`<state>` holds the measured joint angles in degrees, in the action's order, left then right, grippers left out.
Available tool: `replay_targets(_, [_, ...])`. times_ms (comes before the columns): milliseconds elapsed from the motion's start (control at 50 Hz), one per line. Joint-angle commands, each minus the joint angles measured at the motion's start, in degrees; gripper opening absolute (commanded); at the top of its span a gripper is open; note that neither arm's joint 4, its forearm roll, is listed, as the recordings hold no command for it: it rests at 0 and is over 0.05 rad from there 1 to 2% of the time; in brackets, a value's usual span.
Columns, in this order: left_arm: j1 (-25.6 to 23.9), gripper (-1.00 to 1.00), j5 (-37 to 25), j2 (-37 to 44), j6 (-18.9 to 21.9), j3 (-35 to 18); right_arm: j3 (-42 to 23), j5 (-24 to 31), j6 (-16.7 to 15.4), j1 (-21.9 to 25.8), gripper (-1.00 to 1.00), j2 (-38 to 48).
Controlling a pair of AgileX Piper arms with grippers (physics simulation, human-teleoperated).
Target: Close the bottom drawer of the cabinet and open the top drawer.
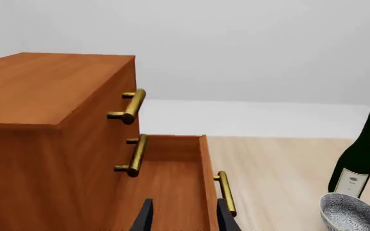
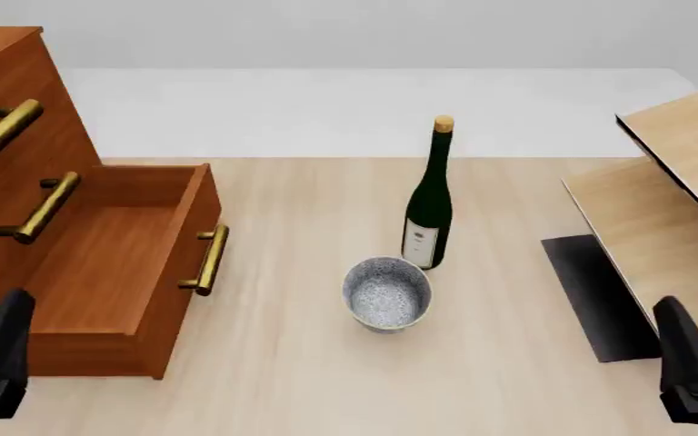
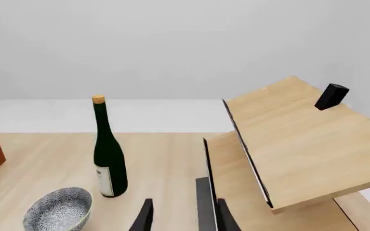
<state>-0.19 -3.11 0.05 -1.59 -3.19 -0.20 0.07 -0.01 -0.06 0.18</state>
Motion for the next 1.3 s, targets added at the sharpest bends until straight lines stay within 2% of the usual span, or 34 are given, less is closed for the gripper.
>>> replay_targets(20, [0.1, 1.00, 2.8, 0.1, 1.8, 3.0, 0.1, -0.6, 0.0, 0.1, 1.00, 0.6])
replay_targets(260, [0.0, 1.00, 3.1, 0.7, 1.1, 2.9, 0.1, -0.9, -0.5, 0.3, 1.00, 1.0])
replay_targets(300, [1.3, 1.00, 2.6, 0.8, -0.3, 2.4, 0.1, -0.9, -0.5, 0.2, 1.00, 0.9])
replay_targets(340, [0.3, 1.00, 2.5, 1.2, 1.1, 1.8, 0.1, -0.9, -0.5, 0.2, 1.00, 0.9])
replay_targets(400, [-0.1, 1.00, 1.8, 1.6, 1.0, 0.8, 0.1, -0.9, -0.5, 0.1, 1.00, 0.9])
replay_targets(500, [-2.2, 1.00, 0.0, 3.8, 0.9, -3.7, 0.1, -1.4, -0.4, -0.2, 1.00, 1.4])
replay_targets(600, [-2.0, 1.00, 2.3, 15.1, 3.2, -9.6, 0.2, -1.5, -0.3, -0.1, 1.00, 1.4])
replay_targets(620, [-2.6, 1.00, 1.8, 15.4, 2.0, -11.1, 0.1, -1.5, -0.3, -0.1, 1.00, 1.4])
replay_targets(660, [-3.2, 1.00, 1.8, 18.5, 3.0, -13.2, 0.1, -1.5, -0.3, -0.1, 1.00, 1.4])
replay_targets(800, [-5.1, 1.00, 0.2, 24.5, 2.3, -18.9, 0.1, -1.5, -0.2, -0.2, 1.00, 1.5])
replay_targets(840, [-4.3, 1.00, -0.6, 27.7, 1.6, -20.6, 0.1, -1.5, -0.1, -0.2, 1.00, 1.5])
replay_targets(880, [-5.7, 1.00, -1.8, 28.9, -0.6, -22.6, 0.1, -1.6, -0.1, -0.2, 1.00, 1.6])
replay_targets(920, [-5.4, 1.00, -2.3, 30.0, 1.3, -23.7, 0.1, -1.7, -0.1, -0.2, 1.00, 1.7])
replay_targets(1000, [-7.3, 1.00, -4.8, 33.8, -2.6, -27.4, 0.1, -1.7, -0.1, -0.3, 1.00, 1.7])
replay_targets(1060, [-7.5, 1.00, -6.4, 34.5, -2.6, -29.0, 0.1, -1.5, 0.1, -0.3, 1.00, 1.4])
replay_targets(1080, [-5.6, 1.00, -7.2, 35.5, -0.9, -29.5, 0.1, -1.4, 0.1, -0.3, 1.00, 1.3])
replay_targets(1120, [-7.5, 1.00, -8.3, 37.0, -3.1, -30.2, 0.1, -1.3, 0.2, -0.3, 1.00, 1.2])
replay_targets(1200, [-10.0, 1.00, -10.1, 38.6, -2.8, -31.2, 0.1, -1.2, 0.2, -0.3, 1.00, 1.2])
replay_targets(1300, [-12.5, 1.00, -12.1, 41.2, -5.9, -33.1, 0.1, -1.0, 0.2, -0.3, 1.00, 1.0])
